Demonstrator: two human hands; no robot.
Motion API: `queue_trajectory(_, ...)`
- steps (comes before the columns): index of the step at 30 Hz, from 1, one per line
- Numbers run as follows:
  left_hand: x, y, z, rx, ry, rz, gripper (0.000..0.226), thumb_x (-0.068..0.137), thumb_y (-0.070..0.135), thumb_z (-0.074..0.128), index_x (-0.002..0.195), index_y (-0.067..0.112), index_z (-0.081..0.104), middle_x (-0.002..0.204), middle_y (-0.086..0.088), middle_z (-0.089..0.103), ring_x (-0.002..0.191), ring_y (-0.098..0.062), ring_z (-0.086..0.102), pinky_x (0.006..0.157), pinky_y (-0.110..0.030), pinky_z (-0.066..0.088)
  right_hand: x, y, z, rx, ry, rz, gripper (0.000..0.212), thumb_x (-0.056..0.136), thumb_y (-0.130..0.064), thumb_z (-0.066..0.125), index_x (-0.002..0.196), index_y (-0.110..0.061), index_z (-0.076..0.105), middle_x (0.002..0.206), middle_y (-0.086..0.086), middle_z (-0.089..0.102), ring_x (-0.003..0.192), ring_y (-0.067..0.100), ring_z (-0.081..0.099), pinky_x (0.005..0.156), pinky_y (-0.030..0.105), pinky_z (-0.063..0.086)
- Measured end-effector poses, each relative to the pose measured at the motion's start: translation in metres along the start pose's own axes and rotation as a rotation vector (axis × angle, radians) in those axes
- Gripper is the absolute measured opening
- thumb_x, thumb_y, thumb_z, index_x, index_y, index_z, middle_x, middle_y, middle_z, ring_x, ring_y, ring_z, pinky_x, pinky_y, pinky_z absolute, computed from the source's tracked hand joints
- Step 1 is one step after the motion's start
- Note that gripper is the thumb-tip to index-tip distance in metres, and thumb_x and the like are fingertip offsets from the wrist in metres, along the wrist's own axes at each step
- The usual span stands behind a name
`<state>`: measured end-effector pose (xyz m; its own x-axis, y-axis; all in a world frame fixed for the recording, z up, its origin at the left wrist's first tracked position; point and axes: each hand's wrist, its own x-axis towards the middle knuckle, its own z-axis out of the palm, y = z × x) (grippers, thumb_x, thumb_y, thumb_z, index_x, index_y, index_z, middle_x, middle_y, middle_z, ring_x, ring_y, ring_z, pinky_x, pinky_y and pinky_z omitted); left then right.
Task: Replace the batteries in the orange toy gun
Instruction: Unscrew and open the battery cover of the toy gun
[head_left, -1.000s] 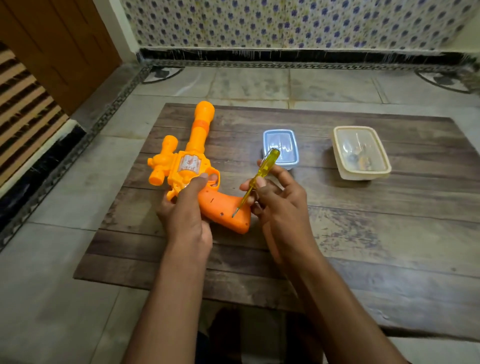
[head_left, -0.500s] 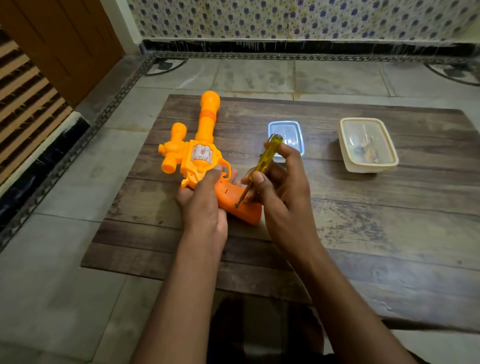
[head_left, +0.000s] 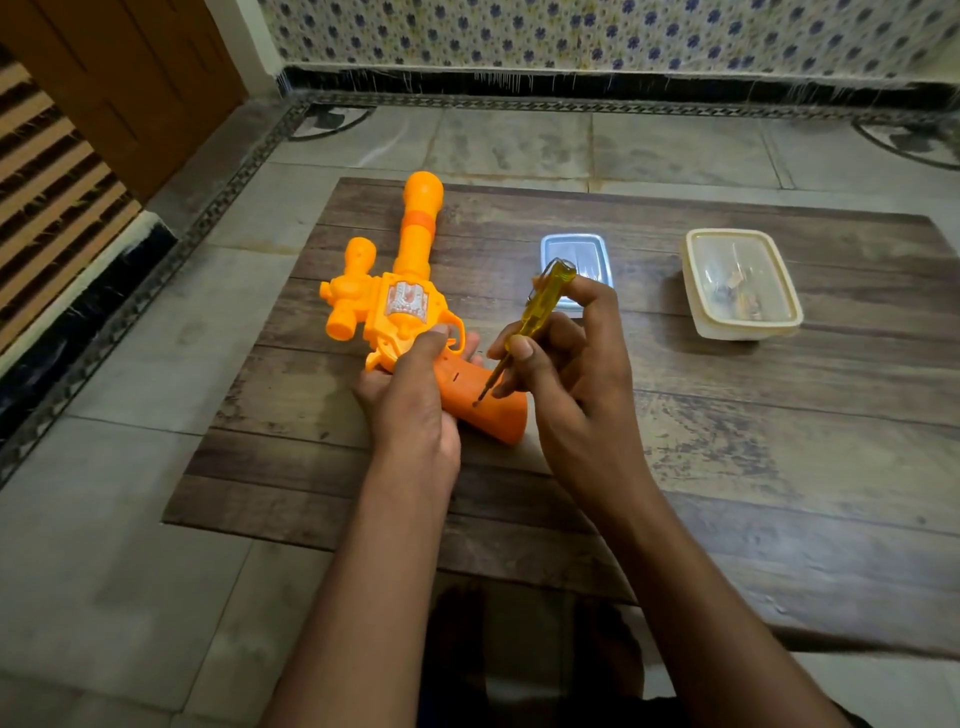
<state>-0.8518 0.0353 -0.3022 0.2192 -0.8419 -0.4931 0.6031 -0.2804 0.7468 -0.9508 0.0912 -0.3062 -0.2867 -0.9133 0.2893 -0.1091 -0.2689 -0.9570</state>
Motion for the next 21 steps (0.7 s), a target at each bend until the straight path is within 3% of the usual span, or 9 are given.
queue_trajectory(4,-0.002,-0.001,0.001,-0.007,0.011,-0.001,0.031,0.09,-0.008,0.071,0.106,0.015,0.057,0.088,-0.005,0.071,0.054,-0.01,0.074,0.051,-0.03,0.062,0.001,0.001,0.0,0.033,0.001,0.01,0.034,0.101,-0.002,0.052,0.133,-0.006,0.039,0.096,0.022,0.067,0.081,0.034,0.068,0.073,0.055,0.059)
queue_trajectory(8,-0.001,-0.001,0.001,-0.011,0.017,0.007,0.033,0.089,-0.008,0.072,0.109,0.013,0.057,0.092,-0.006,0.071,0.054,-0.01,0.075,0.052,-0.032,0.062,0.0,0.002,0.0,0.007,-0.019,0.011,0.036,0.102,-0.002,0.052,0.135,-0.006,0.039,0.096,0.017,0.069,0.082,0.031,0.068,0.074,0.058,0.058)
queue_trajectory(13,-0.003,0.0,0.004,0.004,0.035,0.007,0.034,0.088,-0.007,0.073,0.093,0.021,0.054,0.092,-0.007,0.07,0.051,-0.01,0.073,0.082,-0.052,0.062,-0.002,0.001,0.002,-0.163,-0.063,-0.102,0.035,0.099,-0.003,0.057,0.131,-0.005,0.043,0.096,0.01,0.067,0.087,0.025,0.068,0.071,0.049,0.057)
queue_trajectory(17,-0.007,0.001,0.005,0.001,0.044,-0.009,0.036,0.089,-0.005,0.073,0.091,0.022,0.05,0.087,-0.005,0.067,0.047,-0.009,0.071,0.08,-0.049,0.061,-0.002,-0.004,0.0,-0.207,0.018,-0.19,0.028,0.087,0.001,0.066,0.113,-0.003,0.055,0.101,0.007,0.065,0.096,0.022,0.068,0.071,0.044,0.058)
queue_trajectory(21,-0.008,0.001,0.006,-0.011,0.061,-0.013,0.035,0.088,-0.007,0.072,0.089,0.021,0.051,0.083,-0.007,0.068,0.044,-0.01,0.07,0.085,-0.054,0.061,-0.001,-0.008,-0.002,-0.136,-0.006,-0.203,0.053,0.086,0.011,0.069,0.133,-0.006,0.05,0.098,0.011,0.069,0.092,0.026,0.072,0.08,0.043,0.06)
